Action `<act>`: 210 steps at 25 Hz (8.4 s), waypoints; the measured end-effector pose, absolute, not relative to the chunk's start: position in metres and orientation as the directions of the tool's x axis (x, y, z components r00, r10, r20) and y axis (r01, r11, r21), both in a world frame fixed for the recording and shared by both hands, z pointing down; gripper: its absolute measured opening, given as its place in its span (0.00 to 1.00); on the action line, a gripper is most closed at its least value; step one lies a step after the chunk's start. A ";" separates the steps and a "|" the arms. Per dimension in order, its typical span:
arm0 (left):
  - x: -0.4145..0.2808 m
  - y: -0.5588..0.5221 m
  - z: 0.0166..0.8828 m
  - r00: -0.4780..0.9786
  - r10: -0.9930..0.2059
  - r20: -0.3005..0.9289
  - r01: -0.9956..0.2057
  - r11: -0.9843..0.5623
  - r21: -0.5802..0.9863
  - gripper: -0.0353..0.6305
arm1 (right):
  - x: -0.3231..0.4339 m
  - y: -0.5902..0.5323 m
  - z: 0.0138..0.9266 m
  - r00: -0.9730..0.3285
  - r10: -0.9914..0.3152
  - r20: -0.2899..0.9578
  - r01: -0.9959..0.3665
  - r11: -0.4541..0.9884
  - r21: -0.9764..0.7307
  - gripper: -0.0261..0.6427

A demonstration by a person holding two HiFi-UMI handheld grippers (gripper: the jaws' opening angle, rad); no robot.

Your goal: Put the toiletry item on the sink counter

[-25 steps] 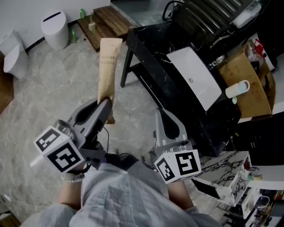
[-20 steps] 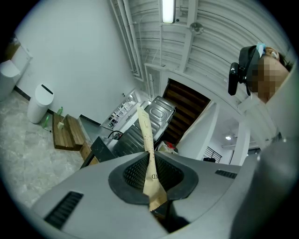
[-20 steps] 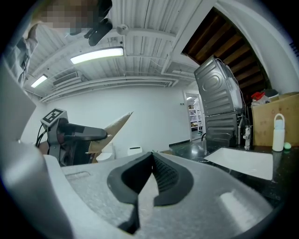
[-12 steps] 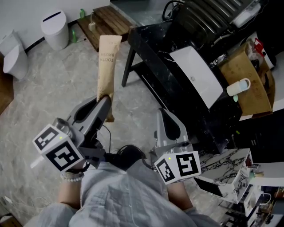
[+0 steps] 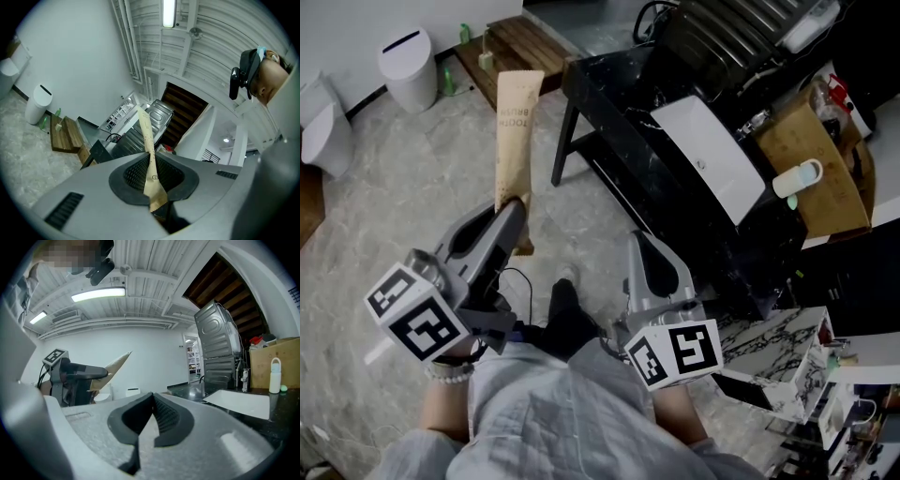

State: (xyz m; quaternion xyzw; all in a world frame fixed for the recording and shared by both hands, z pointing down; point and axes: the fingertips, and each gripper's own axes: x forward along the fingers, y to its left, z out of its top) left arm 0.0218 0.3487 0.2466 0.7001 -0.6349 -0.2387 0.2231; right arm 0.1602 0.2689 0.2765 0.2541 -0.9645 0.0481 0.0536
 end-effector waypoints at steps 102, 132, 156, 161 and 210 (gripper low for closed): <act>-0.086 -0.038 0.241 0.202 -0.979 -0.034 -0.810 -0.186 0.557 0.11 | 0.041 -0.105 0.282 -0.833 -0.547 0.078 -0.553 0.826 -0.109 0.04; -0.171 -0.203 0.250 0.587 -0.809 -0.007 -0.658 -0.482 0.579 0.11 | -0.030 -0.215 0.274 -0.530 -0.839 0.123 -0.848 0.521 -0.103 0.03; -0.183 -0.247 0.278 0.791 -0.612 0.006 -0.482 -0.617 0.622 0.11 | -0.050 -0.213 0.287 -0.274 -0.951 0.145 -0.960 0.262 -0.095 0.03; -0.169 -0.252 0.282 0.792 -0.610 0.016 -0.485 -0.613 0.623 0.11 | -0.035 -0.215 0.283 -0.263 -0.955 0.141 -0.964 0.255 -0.070 0.03; -0.075 -0.366 0.478 0.691 -0.501 0.521 -0.718 -0.389 0.578 0.11 | 0.081 -0.213 0.312 -0.168 -0.963 0.212 -0.982 0.145 -0.120 0.03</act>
